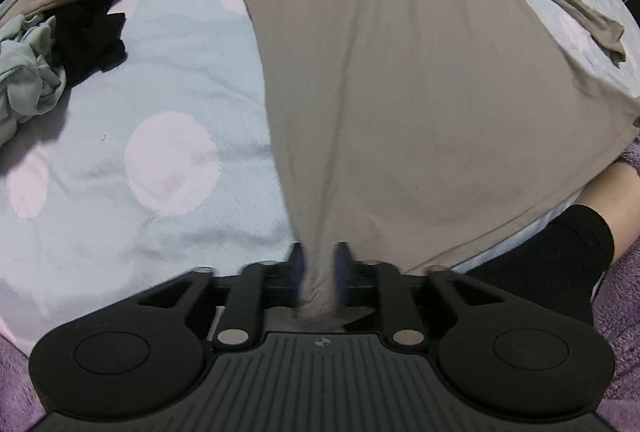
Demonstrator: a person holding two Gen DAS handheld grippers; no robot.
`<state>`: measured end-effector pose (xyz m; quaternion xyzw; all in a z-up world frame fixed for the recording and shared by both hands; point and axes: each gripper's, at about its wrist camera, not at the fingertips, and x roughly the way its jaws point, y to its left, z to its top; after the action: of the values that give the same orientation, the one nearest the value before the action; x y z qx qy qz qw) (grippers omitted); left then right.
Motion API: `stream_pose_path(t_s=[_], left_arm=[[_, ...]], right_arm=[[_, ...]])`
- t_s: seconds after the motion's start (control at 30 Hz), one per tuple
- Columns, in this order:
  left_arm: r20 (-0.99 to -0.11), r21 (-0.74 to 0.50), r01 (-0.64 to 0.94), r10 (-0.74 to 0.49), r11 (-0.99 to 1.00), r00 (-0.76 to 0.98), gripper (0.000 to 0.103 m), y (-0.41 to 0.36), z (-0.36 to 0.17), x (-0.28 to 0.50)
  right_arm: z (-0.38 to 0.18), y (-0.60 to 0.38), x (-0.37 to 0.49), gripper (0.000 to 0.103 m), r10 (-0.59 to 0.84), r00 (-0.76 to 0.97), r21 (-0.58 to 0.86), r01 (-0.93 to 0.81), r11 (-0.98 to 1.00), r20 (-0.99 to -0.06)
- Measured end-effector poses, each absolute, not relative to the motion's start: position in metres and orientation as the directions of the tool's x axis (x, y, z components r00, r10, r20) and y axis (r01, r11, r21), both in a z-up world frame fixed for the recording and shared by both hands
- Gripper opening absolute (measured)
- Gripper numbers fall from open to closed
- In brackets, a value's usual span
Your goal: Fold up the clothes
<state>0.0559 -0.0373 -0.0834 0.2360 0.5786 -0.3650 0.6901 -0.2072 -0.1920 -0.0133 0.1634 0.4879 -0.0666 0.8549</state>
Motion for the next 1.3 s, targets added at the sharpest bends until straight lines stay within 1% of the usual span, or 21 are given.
stream_pose_path(t_s=[0.03, 0.07, 0.1, 0.2, 0.3, 0.47, 0.57, 0.7, 0.77, 0.93, 0.97, 1.03, 1.17, 1.27, 1.3], left_arm=[[-0.97, -0.098, 0.779, -0.234, 0.619, 0.064, 0.035, -0.037, -0.08, 0.057], [-0.969, -0.095, 0.782, -0.239, 0.616, 0.07, 0.046, -0.037, -0.077, 0.058], [-0.967, -0.093, 0.784, -0.244, 0.613, 0.076, 0.048, -0.036, -0.073, 0.059], [-0.961, -0.093, 0.783, -0.262, 0.615, 0.092, 0.048, -0.037, -0.061, 0.064], [-0.948, -0.094, 0.769, -0.293, 0.633, 0.125, 0.048, -0.042, -0.05, 0.071], [-0.933, -0.099, 0.739, -0.321, 0.667, 0.165, 0.048, -0.058, -0.038, 0.081], [-0.93, -0.1, 0.727, -0.324, 0.679, 0.175, 0.048, -0.067, -0.033, 0.085], [-0.93, -0.088, 0.721, -0.316, 0.687, 0.187, 0.048, -0.077, -0.027, 0.089], [-0.932, -0.08, 0.718, -0.308, 0.692, 0.193, 0.048, -0.08, -0.025, 0.089], [-0.936, -0.08, 0.709, -0.298, 0.7, 0.188, 0.048, -0.09, -0.025, 0.09], [-0.937, -0.08, 0.708, -0.295, 0.702, 0.187, 0.048, -0.093, -0.026, 0.09], [-0.941, -0.078, 0.705, -0.285, 0.705, 0.181, 0.048, -0.097, -0.029, 0.09], [-0.946, -0.08, 0.714, -0.279, 0.696, 0.167, 0.048, -0.109, -0.032, 0.089], [-0.947, -0.076, 0.725, -0.278, 0.685, 0.164, 0.048, -0.118, -0.034, 0.088], [-0.946, -0.075, 0.726, -0.279, 0.683, 0.165, 0.048, -0.121, -0.033, 0.088]], right_arm=[[-0.007, -0.198, -0.211, 0.025, 0.048, 0.528, 0.225, 0.276, 0.934, -0.848], [0.0, -0.204, -0.215, 0.028, 0.049, 0.542, 0.236, 0.28, 0.93, -0.839], [0.007, -0.213, -0.219, 0.029, 0.037, 0.556, 0.238, 0.293, 0.926, -0.831], [0.026, -0.248, -0.232, 0.029, -0.046, 0.583, 0.202, 0.353, 0.913, -0.811], [0.036, -0.297, -0.244, 0.029, -0.16, 0.577, 0.142, 0.442, 0.886, -0.801], [0.017, -0.384, -0.257, 0.029, -0.29, 0.487, 0.043, 0.564, 0.825, -0.824], [-0.009, -0.425, -0.256, 0.029, -0.292, 0.422, 0.023, 0.601, 0.799, -0.858], [-0.039, -0.456, -0.245, 0.029, -0.267, 0.396, 0.031, 0.606, 0.795, -0.879], [-0.05, -0.462, -0.238, 0.029, -0.254, 0.397, 0.033, 0.591, 0.806, -0.882], [-0.074, -0.469, -0.228, 0.029, -0.205, 0.437, 0.091, 0.568, 0.818, -0.876], [-0.077, -0.47, -0.228, 0.028, -0.197, 0.451, 0.108, 0.565, 0.818, -0.87], [-0.079, -0.474, -0.228, 0.003, -0.186, 0.452, 0.126, 0.577, 0.807, -0.872], [-0.06, -0.489, -0.236, 0.003, -0.159, 0.479, 0.201, 0.615, 0.762, -0.863], [-0.038, -0.507, -0.241, 0.003, -0.184, 0.489, 0.211, 0.645, 0.735, -0.853], [-0.031, -0.514, -0.241, 0.003, -0.209, 0.483, 0.192, 0.653, 0.732, -0.85]])
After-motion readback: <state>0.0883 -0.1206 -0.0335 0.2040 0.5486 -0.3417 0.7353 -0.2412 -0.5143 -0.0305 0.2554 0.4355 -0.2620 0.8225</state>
